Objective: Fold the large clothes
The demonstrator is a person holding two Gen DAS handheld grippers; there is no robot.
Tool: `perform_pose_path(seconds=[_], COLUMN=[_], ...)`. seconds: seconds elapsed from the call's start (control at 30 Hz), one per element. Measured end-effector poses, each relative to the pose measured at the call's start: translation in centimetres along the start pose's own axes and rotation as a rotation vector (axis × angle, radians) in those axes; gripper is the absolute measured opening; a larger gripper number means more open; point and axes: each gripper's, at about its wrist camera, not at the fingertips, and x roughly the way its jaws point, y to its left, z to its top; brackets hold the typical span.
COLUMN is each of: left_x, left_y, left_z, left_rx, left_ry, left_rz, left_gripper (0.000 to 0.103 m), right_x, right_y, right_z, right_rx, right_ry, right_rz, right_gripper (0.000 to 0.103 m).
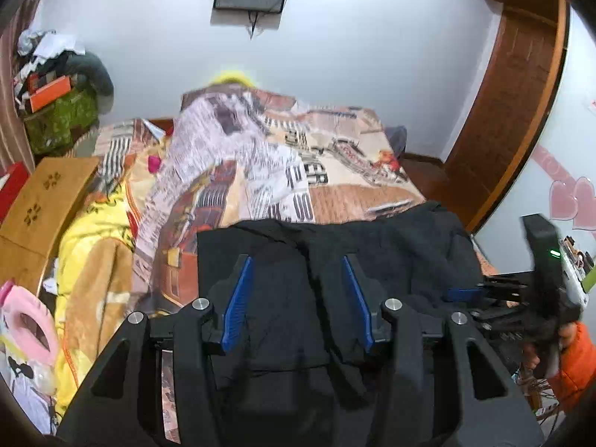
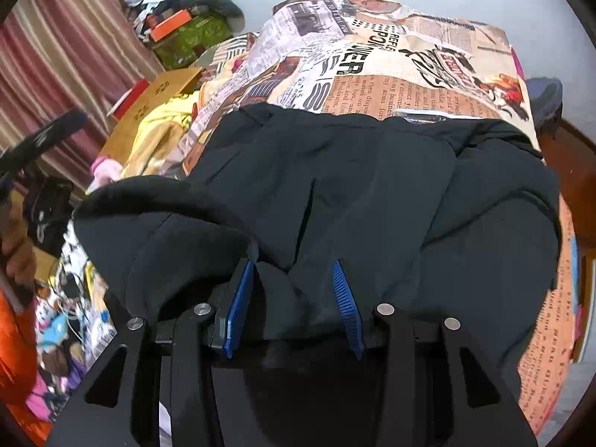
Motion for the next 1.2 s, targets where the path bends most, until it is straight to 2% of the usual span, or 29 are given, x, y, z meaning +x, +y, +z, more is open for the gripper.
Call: perform_pose_path(seconds=[0.13,0.27,0.4,0.57,0.67,0.77,0.87,0.97,1.07,1.2], left_x=[3.9,6.6,7.2,7.4,7.7,8.0,8.0,7.6,6.8,5.4], left_y=[-1.7,-4.4,-4.9,-3.8,-3.9,-4.2,-4.0,-3.9,-3.3,-1.0], left_z=[-1.3,-3.6,-4.9,-6.5,-8.2,-9.9,-10.4,-9.7,-8.0,-5.2], left_rx=[0.024,0.060,0.048,-0.005,0.020,0.070,0.060,0.066,0.068,0.028], left_ry=[0.101,0.178,0.181,0.211,0.242,0.262,0.260,0.257,0.203,0.105], left_rz=[-0.045,-0.093,-0.100,-0.110,-0.109,-0.078,-0.068,-0.058,-0.016,0.077], left_gripper=[0.047,0.047,0.048,0.052,0.055,0.058,0.061,0.060,0.060,0.060], right_x=[-1.2,-2.5,-2.2,0.3,0.3,-0.1,-0.3,-0.7,-1.9,-4.5], right_y=[0.7,0.8,0.8,-0.1,-0.1,-0.3,-0.5,-0.8,-1.3,-2.9], right_z=[-0.1,0.4,0.3,-1.7,-2.7,-2.9,-3.0,-2.8,-2.3,-1.6], right_rx=[-0.049,-0.030,-0.026,-0.011,-0.016,0.005,0.025,0.044,0.068,0.109], right_ry=[-0.019,-0.072,-0.100,-0.043,-0.068,-0.071,-0.069,-0.074,-0.106,-0.189], right_rz=[-0.039,-0.037,-0.107,-0.150,-0.146,-0.125,-0.107,-0.082,-0.075,-0.127], right_gripper=[0.041,0.041,0.041,0.041,0.041,0.041,0.041,0.041,0.041,0.041])
